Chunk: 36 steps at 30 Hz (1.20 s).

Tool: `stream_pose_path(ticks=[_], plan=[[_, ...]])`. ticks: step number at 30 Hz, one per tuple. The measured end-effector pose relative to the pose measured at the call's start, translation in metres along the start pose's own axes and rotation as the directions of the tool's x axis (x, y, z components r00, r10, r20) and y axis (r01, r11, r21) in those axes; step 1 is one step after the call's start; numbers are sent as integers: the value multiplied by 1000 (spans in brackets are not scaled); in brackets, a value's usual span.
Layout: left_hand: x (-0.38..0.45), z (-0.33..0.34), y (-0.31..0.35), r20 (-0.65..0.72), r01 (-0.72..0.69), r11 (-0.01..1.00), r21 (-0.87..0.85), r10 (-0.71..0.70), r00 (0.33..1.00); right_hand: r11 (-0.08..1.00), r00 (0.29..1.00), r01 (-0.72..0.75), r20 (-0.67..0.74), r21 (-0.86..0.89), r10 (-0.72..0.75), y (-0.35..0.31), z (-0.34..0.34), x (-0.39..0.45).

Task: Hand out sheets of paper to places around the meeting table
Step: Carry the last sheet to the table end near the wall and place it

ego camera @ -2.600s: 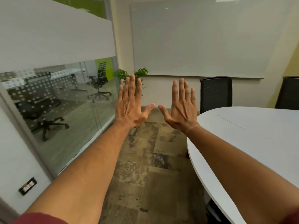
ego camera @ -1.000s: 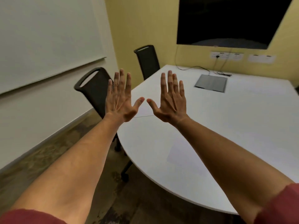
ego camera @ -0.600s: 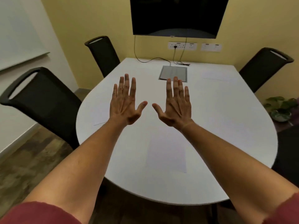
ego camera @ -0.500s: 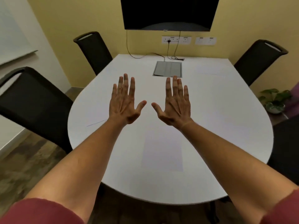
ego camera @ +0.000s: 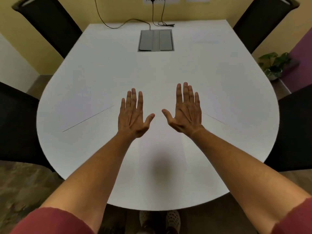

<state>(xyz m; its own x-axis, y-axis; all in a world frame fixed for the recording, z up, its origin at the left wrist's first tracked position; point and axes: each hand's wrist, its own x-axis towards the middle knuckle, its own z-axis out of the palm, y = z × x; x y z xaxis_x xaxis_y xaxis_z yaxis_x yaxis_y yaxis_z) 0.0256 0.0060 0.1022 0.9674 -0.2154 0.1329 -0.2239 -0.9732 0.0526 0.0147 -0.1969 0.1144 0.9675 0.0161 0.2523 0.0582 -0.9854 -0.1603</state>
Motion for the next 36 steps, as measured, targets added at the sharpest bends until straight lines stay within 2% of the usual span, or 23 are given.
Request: stream_pose_path(ticks=[4,9,17,22,30,36], plan=[[0,36,-6,83,-20,997,-71,26,996,998,995,-59,79,-11,60,10,31,-8],[-13,82,-12,217,19,988,-155,15,976,991,969,-131,207,-20,133,16,68,-21],[-31,127,-13,353,152,967,-206,-71,933,959,890,-282,376,7,259,21,112,-43],[-35,139,-10,402,284,933,-223,-177,898,938,849,-347,417,-20,323,23,126,-44],[-32,136,7,384,475,827,-301,-350,854,897,793,-442,468,1,390,21,135,-46],[-26,132,13,396,624,642,-445,-484,780,857,768,-510,487,72,415,20,136,-44]])
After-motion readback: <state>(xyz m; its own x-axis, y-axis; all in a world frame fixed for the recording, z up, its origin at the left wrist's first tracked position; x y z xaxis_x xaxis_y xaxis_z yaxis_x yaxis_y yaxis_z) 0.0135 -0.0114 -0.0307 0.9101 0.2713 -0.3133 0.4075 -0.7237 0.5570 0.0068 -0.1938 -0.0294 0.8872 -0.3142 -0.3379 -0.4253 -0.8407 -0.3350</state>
